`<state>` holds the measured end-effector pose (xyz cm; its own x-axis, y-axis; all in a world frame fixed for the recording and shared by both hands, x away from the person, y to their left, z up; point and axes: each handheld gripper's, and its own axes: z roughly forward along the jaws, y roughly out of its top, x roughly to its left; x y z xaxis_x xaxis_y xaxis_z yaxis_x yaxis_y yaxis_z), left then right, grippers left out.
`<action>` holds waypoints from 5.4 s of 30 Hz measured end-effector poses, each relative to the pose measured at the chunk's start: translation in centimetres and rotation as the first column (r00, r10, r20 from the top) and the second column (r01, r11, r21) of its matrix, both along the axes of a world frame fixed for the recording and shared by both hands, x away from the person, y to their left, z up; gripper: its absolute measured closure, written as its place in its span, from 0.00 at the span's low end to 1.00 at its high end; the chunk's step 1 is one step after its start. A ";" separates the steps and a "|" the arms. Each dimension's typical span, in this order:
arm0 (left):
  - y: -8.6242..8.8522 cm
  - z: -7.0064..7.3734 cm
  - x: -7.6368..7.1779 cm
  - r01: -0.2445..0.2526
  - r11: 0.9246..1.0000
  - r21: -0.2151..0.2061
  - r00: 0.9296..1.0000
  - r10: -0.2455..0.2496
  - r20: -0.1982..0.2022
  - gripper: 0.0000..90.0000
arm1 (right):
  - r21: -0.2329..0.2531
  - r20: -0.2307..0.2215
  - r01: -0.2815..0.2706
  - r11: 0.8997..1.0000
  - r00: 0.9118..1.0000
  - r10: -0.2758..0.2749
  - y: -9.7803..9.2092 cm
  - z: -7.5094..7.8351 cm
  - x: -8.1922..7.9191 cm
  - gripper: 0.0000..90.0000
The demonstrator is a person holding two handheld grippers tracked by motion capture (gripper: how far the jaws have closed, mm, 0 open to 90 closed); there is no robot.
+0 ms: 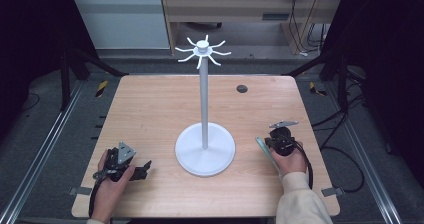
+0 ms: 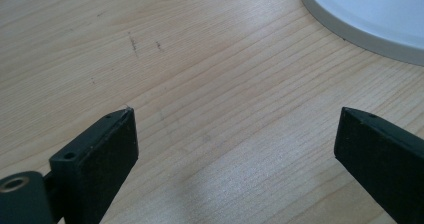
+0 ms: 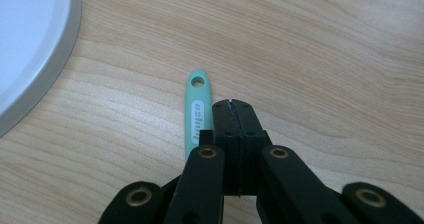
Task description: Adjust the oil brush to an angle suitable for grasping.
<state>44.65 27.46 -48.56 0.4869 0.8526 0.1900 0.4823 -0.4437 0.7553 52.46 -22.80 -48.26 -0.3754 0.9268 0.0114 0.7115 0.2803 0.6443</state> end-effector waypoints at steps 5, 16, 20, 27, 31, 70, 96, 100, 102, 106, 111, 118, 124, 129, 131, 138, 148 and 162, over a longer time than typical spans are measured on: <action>0.0 0.0 0.0 0.000 1.000 -0.001 1.000 0.000 0.000 0.04 | -0.006 -0.011 -0.014 1.000 1.000 0.014 0.3 -0.2 0.0 1.00; 0.0 0.0 0.0 0.004 1.000 0.000 1.000 -0.004 -0.003 0.04 | 0.006 -0.024 -0.062 0.998 0.998 0.062 0.7 -0.3 -0.1 1.00; 0.0 0.0 0.0 0.002 1.000 -0.001 1.000 -0.002 -0.002 0.04 | 0.017 -0.031 -0.096 0.995 0.995 0.097 1.0 -0.3 -0.3 1.00; 0.0 0.0 0.0 0.002 1.000 0.001 1.000 -0.002 -0.004 0.04 | 0.030 -0.058 -0.204 0.979 0.977 0.205 2.3 -0.1 -1.5 1.00; 0.0 0.0 0.0 0.002 1.000 0.000 1.000 -0.002 -0.004 0.04 | 0.038 -0.059 -0.235 0.971 0.970 0.237 2.5 -0.1 -1.6 1.00; 0.3 0.3 0.1 -0.012 1.000 -0.013 1.000 0.012 0.010 0.04 | -0.078 -0.050 -0.223 0.972 0.974 0.219 -1.6 1.7 -6.3 0.91; 0.1 -0.1 0.0 -0.004 1.000 0.002 1.000 0.004 -0.011 0.04 | -0.189 -0.270 -0.404 0.895 0.898 0.348 1.4 2.7 -5.5 0.80; 0.1 -0.2 0.0 -0.004 1.000 0.004 1.000 0.004 -0.013 0.04 | -0.200 -0.302 -0.410 0.890 0.890 0.342 1.4 2.9 -4.8 0.79; 0.2 -0.2 0.0 -0.004 1.000 0.003 1.000 0.004 -0.013 0.04 | -0.196 -0.322 -0.405 0.893 0.887 0.331 1.3 3.0 -4.5 0.79; 0.1 -0.2 0.0 -0.004 1.000 0.003 1.000 0.004 -0.013 0.04 | -0.202 -0.351 -0.419 0.885 0.875 0.334 1.1 2.9 -4.1 0.79; 0.1 -0.2 0.0 -0.003 1.000 0.004 1.000 0.003 -0.013 0.04 | -0.200 -0.374 -0.424 0.883 0.866 0.331 1.2 2.6 -4.0 0.80; 0.2 -0.2 0.0 -0.004 1.000 0.003 1.000 0.004 -0.012 0.04 | -0.211 -0.388 -0.442 0.872 0.857 0.340 1.6 2.1 -3.8 0.82; 0.2 -0.2 0.0 -0.004 1.000 0.002 1.000 0.004 -0.011 0.04 | -0.222 -0.397 -0.448 0.866 0.853 0.339 1.8 1.8 -3.7 0.86; 0.2 -0.1 0.0 -0.004 1.000 0.001 1.000 0.004 -0.011 0.04 | -0.220 -0.403 -0.450 0.866 0.850 0.339 1.9 1.7 -3.7 0.90; 0.2 -0.1 0.0 -0.004 1.000 0.000 1.000 0.004 -0.010 0.04 | -0.228 -0.401 -0.458 0.859 0.848 0.346 1.9 1.6 -3.6 0.91; 0.2 -0.1 0.0 -0.005 1.000 0.002 1.000 0.005 -0.011 0.04 | -0.206 -0.373 -0.466 0.860 0.850 0.371 1.7 2.1 -3.7 0.92; 0.3 -0.1 0.0 -0.007 1.000 0.000 1.000 0.007 -0.009 0.04 | -0.107 -0.175 -0.425 0.899 0.898 0.404 2.4 5.9 -3.6 0.92; 0.3 -0.2 -0.1 -0.012 1.000 -0.006 1.000 0.012 -0.006 0.04 | -0.001 0.051 -0.364 0.931 0.930 0.364 3.1 10.5 -2.2 0.92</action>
<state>44.54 27.79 -48.76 0.4777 0.8595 0.1818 0.4918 -0.4331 0.7553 50.28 -19.73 -37.73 -0.6873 0.7263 -0.0086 0.5287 0.5084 0.6797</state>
